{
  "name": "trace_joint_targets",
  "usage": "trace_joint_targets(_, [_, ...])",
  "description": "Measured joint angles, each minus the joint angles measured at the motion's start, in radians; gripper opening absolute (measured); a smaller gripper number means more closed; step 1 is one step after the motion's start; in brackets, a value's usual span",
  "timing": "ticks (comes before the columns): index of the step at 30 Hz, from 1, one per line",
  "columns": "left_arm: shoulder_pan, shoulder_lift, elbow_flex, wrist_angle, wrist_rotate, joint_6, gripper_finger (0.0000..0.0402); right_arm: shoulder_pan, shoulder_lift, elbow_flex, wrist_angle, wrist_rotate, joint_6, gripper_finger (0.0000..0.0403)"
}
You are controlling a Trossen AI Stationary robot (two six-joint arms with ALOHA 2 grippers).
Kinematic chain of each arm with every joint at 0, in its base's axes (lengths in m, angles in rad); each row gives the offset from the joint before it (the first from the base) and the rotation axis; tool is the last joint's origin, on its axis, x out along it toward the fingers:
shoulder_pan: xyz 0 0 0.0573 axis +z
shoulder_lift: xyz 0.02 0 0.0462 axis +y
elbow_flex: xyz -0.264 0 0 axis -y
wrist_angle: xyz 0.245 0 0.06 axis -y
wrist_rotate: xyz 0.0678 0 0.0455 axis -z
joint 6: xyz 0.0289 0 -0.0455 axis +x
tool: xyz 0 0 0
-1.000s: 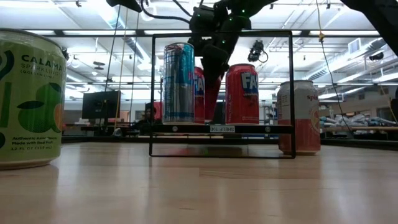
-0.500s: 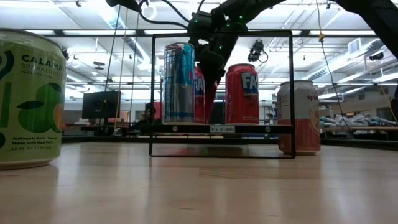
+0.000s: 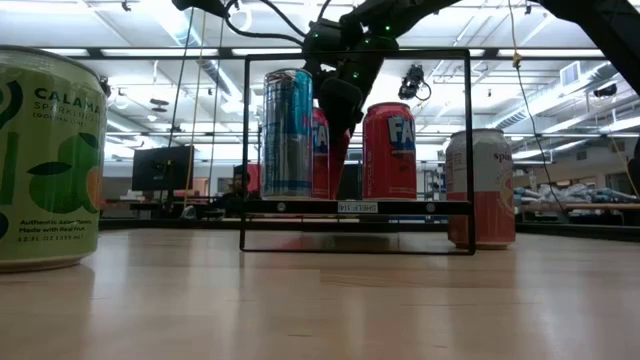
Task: Place canned beverage on shelf
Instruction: Put the red black soda can on the shelf
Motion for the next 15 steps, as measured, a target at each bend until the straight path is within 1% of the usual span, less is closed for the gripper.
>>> trace_joint_targets(15, [0.000,0.000,0.000,0.023,0.000,-0.003,0.0396,-0.006,0.000,0.000,-0.008,0.002,0.000,0.0345])
